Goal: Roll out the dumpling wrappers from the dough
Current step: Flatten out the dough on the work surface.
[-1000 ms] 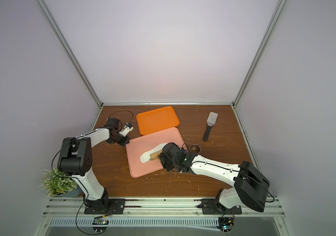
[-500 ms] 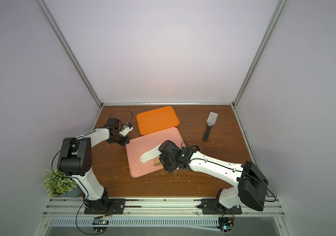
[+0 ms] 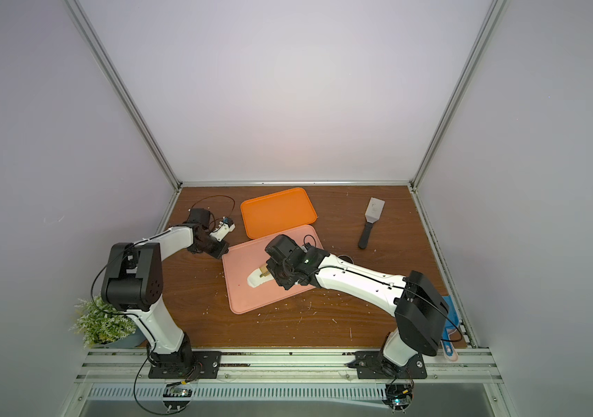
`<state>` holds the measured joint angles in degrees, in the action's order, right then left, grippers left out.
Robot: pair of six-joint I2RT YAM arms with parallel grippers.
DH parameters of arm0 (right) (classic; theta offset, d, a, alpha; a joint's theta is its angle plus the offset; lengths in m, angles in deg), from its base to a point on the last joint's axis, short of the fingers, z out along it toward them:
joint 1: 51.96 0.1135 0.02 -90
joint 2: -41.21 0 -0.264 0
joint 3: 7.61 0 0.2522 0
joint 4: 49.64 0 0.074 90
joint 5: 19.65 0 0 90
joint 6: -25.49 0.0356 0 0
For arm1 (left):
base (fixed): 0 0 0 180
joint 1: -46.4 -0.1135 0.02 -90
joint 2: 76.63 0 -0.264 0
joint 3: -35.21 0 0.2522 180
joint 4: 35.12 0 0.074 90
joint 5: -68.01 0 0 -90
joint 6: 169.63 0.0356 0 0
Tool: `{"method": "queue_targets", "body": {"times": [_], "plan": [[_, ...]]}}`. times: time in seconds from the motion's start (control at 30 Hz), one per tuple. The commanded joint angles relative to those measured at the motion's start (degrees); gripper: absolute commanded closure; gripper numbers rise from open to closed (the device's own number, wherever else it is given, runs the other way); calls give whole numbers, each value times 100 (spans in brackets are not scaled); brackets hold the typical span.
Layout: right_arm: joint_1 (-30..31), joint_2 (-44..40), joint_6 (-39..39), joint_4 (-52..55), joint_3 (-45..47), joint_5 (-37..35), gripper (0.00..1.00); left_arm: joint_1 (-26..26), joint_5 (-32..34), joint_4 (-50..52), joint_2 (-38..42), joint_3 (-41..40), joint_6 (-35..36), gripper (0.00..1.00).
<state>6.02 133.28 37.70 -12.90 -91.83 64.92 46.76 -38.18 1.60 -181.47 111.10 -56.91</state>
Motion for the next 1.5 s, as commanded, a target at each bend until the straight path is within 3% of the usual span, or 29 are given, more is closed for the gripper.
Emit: {"method": "queue_targets", "body": {"times": [0.0, 0.2, 0.47, 0.7, 1.2, 1.47], "plan": [[-76, 2, -45, -452, -62, 83, 100, -10, 722, 145, -717, -424, -72, 100], [-164, 189, 375, -704, 662, 338, 100, -9, 731, 133, -733, -425, -68, 100], [-155, 373, 933, -84, 1213, 543, 100, -7, 749, 154, -749, -421, -75, 100], [-182, 513, 1319, -578, 2071, 780, 100, -10, 756, 158, -739, -425, -75, 100], [-311, 1234, 1057, -1041, 2121, 1254, 100, -9, 741, 173, -719, -419, -67, 100], [-297, 1046, 478, -498, 1568, 1232, 100, -10, 739, 156, -715, -431, -66, 100]]}}
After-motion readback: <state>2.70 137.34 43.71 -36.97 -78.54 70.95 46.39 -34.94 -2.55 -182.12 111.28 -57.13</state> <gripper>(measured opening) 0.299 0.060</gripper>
